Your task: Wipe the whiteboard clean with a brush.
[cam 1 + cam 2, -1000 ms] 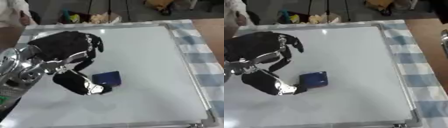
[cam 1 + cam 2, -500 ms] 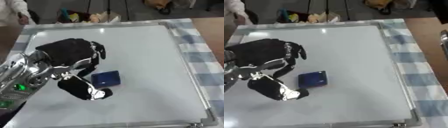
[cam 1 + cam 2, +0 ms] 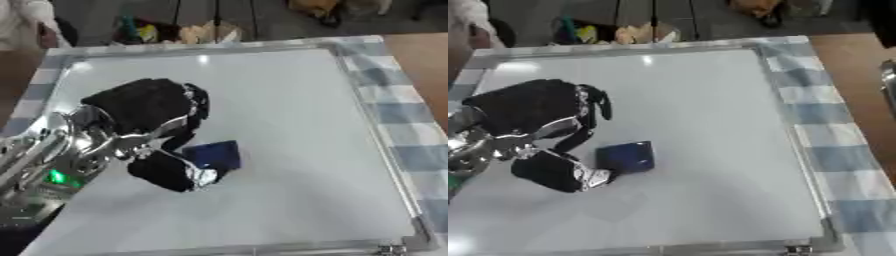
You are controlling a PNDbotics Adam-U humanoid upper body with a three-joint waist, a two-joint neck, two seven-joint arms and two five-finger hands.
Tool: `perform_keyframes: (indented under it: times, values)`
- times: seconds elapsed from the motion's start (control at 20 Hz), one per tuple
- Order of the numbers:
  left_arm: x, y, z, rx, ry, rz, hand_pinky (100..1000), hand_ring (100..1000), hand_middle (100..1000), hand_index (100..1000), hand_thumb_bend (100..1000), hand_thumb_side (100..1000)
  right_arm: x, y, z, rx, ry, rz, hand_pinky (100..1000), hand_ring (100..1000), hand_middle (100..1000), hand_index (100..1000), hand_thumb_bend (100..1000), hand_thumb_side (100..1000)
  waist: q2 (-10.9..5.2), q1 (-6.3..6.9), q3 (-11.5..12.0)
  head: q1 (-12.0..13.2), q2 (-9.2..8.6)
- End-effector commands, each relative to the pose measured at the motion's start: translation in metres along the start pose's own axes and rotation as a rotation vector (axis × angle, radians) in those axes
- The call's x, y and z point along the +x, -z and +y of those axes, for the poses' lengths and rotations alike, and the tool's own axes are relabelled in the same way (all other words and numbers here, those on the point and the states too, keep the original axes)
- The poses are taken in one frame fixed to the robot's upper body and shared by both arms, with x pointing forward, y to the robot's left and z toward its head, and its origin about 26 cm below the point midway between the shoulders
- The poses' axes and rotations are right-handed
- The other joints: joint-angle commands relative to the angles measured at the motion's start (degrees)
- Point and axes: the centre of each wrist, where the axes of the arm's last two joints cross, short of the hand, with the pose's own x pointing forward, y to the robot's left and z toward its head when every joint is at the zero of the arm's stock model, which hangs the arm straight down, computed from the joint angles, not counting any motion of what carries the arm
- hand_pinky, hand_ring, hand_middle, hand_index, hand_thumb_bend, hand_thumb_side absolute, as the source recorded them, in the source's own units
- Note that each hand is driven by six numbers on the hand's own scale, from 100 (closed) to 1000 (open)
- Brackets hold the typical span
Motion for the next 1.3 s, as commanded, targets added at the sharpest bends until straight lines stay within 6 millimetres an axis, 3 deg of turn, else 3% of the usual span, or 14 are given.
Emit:
perform_keyframes:
  times: [0.05,0.15,0.25,0.65,1.3]
  values:
    - [-0.003,0.004,-0.001,0.020,0.012,0.016,528,699,747,153,361,674,0.005,0.006,-0.007,-0.015,-0.005,-0.030,812,850,792,854,100,1000,-0.94,-0.16,-0.2,0.1,0.30]
    - [-0.004,0.008,-0.005,0.003,-0.009,0.010,513,697,776,149,376,608,0.005,0.006,-0.007,-0.018,-0.005,-0.028,813,850,792,854,100,1000,-0.85,-0.14,-0.3,0.1,0.24]
    - [-0.004,0.010,-0.007,-0.008,-0.034,-0.008,523,707,786,154,322,593,0.005,0.006,-0.007,-0.019,-0.003,-0.027,813,849,791,855,100,1000,-0.76,-0.14,-0.3,0.1,0.13]
    - [-0.006,0.017,-0.013,-0.039,-0.067,-0.069,524,719,804,162,311,554,0.004,0.005,-0.007,-0.018,-0.003,-0.021,813,848,788,854,100,1000,-0.41,-0.08,-0.6,-0.1,-0.08]
    - [-0.011,0.029,-0.026,-0.079,-0.056,-0.053,517,695,734,158,266,501,0.005,0.005,-0.006,-0.017,0.011,-0.019,814,844,783,853,118,1000,-0.13,0.09,-1.0,-0.2,-0.37]
